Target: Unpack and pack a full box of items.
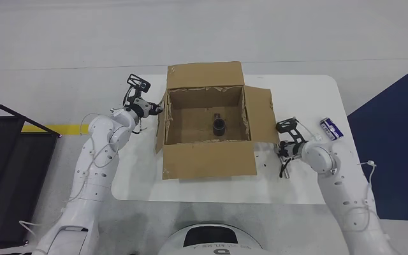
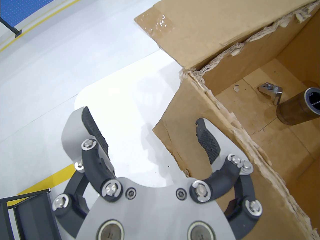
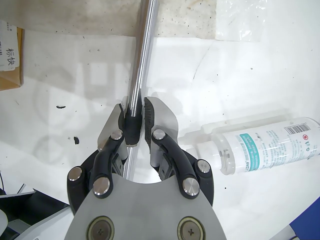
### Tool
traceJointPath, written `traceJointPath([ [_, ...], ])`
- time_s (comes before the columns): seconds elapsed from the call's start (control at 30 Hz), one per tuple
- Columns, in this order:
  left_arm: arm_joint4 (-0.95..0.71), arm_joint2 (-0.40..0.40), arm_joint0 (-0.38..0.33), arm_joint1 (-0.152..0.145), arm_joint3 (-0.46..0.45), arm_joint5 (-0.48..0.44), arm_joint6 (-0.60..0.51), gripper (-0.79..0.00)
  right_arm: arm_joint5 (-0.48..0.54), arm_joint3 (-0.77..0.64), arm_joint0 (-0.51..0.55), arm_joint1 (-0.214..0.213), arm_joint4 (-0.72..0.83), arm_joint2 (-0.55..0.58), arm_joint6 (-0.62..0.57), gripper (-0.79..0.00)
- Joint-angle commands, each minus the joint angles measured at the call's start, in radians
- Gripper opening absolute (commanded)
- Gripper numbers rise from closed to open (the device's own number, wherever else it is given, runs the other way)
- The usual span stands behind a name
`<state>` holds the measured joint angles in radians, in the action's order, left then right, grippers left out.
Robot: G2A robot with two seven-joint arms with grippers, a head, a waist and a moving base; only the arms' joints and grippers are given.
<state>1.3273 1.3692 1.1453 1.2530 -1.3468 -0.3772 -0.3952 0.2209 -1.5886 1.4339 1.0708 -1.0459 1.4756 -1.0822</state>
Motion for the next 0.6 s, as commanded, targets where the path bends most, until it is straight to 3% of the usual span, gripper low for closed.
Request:
traceJointPath([
  [0.0,0.0,0.0,0.0,0.0,0.0,0.0,0.0,0.0,-0.003,0.006,-0.006,-0.002,-0.003,0.004,-0.005,-0.785],
  [0.57,0.0,0.0,0.0,0.0,0.0,0.0,0.0,0.0,0.066,-0.064,0.073,-0.025,0.143,0.164,0.061,-0.785],
])
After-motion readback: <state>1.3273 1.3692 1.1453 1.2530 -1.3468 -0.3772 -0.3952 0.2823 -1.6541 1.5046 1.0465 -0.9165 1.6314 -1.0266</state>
